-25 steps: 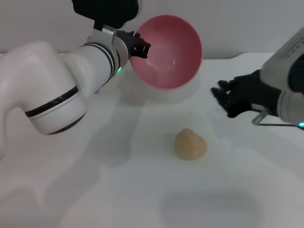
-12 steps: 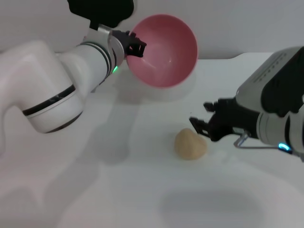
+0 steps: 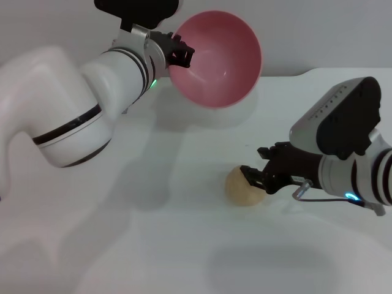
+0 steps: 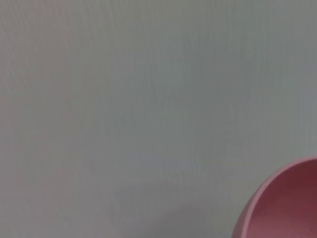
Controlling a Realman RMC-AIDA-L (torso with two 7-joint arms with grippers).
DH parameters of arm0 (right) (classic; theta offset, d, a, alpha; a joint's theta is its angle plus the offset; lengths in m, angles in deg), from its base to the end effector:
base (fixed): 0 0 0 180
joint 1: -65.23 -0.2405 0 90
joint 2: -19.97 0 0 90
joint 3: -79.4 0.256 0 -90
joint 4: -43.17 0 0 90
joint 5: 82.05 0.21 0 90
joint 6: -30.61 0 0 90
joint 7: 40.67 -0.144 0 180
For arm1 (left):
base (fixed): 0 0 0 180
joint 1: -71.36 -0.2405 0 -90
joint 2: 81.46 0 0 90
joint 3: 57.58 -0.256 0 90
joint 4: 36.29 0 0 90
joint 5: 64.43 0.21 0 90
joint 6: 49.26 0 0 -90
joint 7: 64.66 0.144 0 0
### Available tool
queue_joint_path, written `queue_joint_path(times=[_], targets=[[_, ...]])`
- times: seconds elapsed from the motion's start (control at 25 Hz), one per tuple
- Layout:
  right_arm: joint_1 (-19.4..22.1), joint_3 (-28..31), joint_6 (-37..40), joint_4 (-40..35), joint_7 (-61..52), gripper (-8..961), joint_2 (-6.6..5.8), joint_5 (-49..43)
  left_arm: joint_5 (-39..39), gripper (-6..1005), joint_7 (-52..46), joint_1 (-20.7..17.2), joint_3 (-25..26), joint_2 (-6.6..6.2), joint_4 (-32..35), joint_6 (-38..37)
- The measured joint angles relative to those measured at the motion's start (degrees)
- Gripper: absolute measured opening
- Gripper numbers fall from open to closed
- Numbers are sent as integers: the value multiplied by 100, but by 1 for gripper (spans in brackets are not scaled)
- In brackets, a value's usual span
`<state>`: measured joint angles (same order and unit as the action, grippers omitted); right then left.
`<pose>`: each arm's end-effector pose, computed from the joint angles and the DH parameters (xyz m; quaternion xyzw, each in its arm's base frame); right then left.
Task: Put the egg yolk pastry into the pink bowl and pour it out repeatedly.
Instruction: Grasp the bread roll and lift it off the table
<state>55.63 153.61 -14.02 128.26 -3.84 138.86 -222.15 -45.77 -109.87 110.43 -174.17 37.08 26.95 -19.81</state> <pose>0.1957 0.3125 -0.0607 -0.9256 0.2377 0.0013 0.2946 -0.1231 0.4231 -0.0707 -0.8214 -0.2611 -0.0715 0.5020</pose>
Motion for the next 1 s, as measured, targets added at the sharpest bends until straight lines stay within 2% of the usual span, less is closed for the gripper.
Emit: queue_joint_path(times=[0.52,1.0], targets=[[-379,-130,0,-615,16,459,-2,272,-9,-1,3,-3,2,2,-44,1],[-516,-97,33,-925,35,459,-6,300,-3,-1,4,-5,10,0,-48,-18]])
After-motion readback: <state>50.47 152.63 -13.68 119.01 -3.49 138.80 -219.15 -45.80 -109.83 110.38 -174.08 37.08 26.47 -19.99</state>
